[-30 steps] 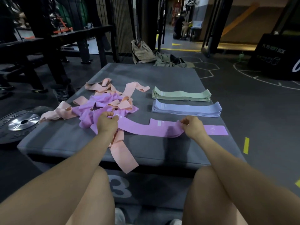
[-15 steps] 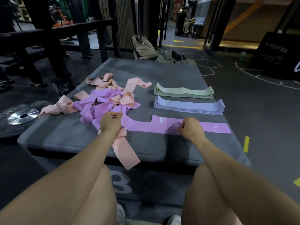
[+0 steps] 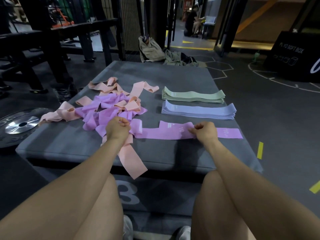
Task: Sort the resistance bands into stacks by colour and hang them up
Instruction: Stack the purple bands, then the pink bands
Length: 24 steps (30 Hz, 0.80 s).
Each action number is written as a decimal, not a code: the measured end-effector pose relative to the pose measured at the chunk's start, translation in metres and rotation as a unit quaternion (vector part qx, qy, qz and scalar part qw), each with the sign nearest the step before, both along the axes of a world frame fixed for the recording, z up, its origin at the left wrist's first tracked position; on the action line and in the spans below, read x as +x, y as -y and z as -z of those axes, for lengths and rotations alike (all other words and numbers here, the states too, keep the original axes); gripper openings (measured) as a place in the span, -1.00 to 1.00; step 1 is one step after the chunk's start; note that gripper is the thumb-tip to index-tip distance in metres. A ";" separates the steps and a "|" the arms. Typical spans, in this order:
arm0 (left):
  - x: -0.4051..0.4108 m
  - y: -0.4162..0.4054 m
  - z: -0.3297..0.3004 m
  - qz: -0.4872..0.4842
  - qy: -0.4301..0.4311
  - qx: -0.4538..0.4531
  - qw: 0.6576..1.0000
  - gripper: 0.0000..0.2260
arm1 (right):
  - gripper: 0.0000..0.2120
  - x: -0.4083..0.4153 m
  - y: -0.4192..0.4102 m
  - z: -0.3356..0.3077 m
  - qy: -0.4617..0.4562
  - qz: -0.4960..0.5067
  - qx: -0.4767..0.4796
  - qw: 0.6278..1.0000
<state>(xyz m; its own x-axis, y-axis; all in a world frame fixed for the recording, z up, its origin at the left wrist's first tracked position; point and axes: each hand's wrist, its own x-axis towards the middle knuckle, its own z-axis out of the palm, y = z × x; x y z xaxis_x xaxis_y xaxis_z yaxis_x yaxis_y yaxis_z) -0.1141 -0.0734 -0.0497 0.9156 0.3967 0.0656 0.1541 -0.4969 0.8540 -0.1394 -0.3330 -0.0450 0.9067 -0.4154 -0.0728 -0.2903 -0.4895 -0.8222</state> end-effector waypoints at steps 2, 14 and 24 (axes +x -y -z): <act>0.000 0.000 -0.001 -0.004 0.007 -0.006 1.000 -0.88 | -0.83 -0.002 0.003 -0.002 0.016 0.037 0.051 0.998; 0.022 0.033 -0.041 0.040 0.013 -0.149 0.988 -0.79 | -0.71 -0.005 0.083 -0.027 0.044 0.176 0.156 0.971; 0.057 0.096 0.004 0.049 -0.064 -0.204 0.976 -0.74 | -0.88 -0.012 0.141 -0.011 0.023 0.202 0.043 0.978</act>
<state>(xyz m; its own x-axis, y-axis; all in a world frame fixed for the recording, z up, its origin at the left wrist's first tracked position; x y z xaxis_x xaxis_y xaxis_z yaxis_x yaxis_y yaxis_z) -0.0567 -0.1692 -0.0542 0.9409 0.2759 -0.1963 0.2408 -0.1374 0.9608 -0.1517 -0.4743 -0.0341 0.6734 -0.7342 -0.0865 -0.4075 -0.2710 -0.8721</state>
